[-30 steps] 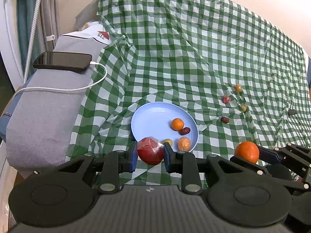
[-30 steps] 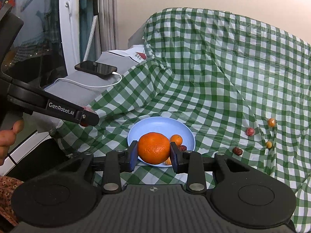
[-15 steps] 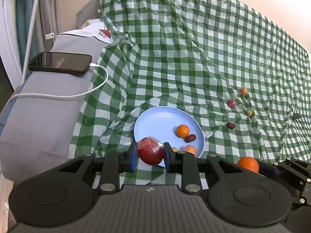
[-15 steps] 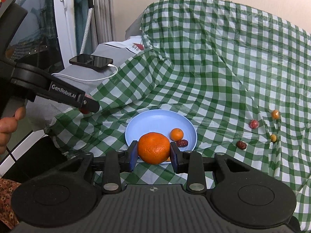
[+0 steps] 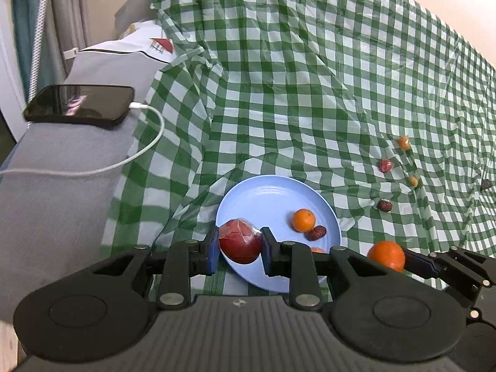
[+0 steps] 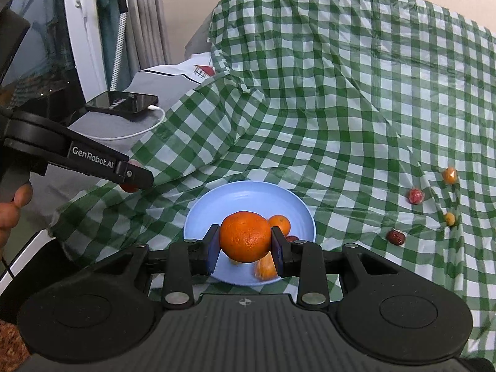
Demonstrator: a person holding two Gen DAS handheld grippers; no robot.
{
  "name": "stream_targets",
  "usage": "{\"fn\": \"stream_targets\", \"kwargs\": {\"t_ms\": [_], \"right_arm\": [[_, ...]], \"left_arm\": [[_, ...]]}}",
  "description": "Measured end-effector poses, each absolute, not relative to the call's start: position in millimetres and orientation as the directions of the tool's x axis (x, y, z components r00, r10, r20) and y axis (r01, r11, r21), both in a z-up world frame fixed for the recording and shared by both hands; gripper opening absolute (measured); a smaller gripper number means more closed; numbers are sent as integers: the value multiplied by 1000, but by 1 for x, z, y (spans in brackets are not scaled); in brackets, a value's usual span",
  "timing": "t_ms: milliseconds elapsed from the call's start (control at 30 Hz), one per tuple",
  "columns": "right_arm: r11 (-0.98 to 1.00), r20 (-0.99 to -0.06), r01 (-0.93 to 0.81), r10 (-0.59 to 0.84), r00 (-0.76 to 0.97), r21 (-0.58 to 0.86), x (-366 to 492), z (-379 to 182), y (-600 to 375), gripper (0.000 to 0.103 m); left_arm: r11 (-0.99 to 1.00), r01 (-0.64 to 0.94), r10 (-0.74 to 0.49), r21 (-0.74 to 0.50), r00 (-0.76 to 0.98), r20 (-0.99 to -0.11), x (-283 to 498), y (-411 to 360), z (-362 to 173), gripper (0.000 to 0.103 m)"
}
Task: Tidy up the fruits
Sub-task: 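Carry the red fruit with the left tool while the right tool carries the orange over the plate, then open the left tool over the plate while the right tool releases the orange onto it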
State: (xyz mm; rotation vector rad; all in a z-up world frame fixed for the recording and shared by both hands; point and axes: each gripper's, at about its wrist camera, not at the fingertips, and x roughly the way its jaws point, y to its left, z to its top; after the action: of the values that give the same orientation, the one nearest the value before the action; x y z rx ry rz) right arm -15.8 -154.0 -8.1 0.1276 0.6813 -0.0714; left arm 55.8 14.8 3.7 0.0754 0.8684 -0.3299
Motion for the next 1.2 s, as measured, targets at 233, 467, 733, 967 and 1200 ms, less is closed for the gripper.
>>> {"fn": "stream_targets", "kwargs": {"t_ms": [233, 467, 733, 967, 1200], "right_arm": [[981, -673, 132, -4, 740, 140, 22, -33, -173, 36], [981, -729, 150, -14, 685, 122, 50, -67, -186, 36], [984, -777, 139, 1, 630, 115, 72, -96, -190, 36], [990, -775, 104, 8, 632, 95, 86, -96, -189, 66], [991, -761, 87, 24, 648, 106, 59, -61, -186, 90]], "left_arm": [[942, 332, -239, -49, 563, -791, 97, -12, -21, 30], [936, 351, -204, -14, 511, -835, 131, -32, -61, 30], [932, 361, -169, 17, 476, -863, 154, -47, -94, 30], [936, 342, -135, 81, 564, -815, 155, -45, -83, 102], [920, 373, -145, 121, 611, -778, 116, -29, -51, 103]]}}
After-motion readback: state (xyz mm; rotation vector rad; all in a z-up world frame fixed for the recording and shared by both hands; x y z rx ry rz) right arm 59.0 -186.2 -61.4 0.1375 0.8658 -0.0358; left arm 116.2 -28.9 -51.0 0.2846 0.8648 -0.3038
